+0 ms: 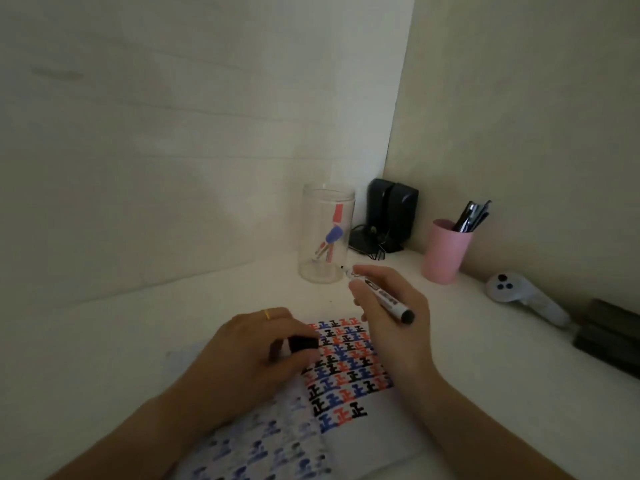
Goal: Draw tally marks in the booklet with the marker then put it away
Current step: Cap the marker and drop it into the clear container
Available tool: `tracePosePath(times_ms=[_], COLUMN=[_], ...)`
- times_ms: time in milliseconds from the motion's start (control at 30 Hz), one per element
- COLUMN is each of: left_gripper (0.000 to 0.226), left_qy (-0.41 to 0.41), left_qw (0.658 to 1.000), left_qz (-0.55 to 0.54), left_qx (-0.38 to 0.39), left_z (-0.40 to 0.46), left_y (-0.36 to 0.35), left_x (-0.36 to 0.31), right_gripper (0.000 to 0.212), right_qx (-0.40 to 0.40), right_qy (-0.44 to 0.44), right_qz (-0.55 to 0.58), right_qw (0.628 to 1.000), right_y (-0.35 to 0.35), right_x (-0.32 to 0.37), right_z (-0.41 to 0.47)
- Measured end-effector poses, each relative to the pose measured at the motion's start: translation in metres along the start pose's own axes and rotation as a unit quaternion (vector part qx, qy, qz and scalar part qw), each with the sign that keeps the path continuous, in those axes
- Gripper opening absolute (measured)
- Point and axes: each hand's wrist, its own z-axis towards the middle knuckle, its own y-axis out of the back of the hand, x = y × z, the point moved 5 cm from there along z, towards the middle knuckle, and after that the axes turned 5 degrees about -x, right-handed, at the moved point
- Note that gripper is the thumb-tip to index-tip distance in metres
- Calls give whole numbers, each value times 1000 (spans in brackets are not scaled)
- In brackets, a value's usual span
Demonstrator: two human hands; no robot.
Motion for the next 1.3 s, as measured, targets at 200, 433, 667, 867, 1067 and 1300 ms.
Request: tracePosePath(times_ms=[200,433,667,867,1067,1300], left_gripper=[29,30,18,20,21,22], left_qy=[117,200,200,183,173,172], left_qw=[980,946,947,949,936,902], left_qz=[-131,-230,-229,-237,-287,-378], left_qx=[-97,-114,-105,-94,-105,-118], left_z=[2,0,-1,-1,-1,0], left_y=[8,7,5,6,7,9], left_x=[20,34,33,27,23,19], right_gripper=[24,17,14,27,32,35], right_qx=[72,65,80,105,147,154], right_qy=[0,-227,-221,-215,-243,-253], right_qz=[41,268,284,274,296,304], right_qw=[997,934,930,931,912,905], right_y=[-9,-5,-5,-9,-14,-12], right_x=[-9,-33,-29,-21,-15,-12], right_z=[-8,-3,-5,-8,-14,-17])
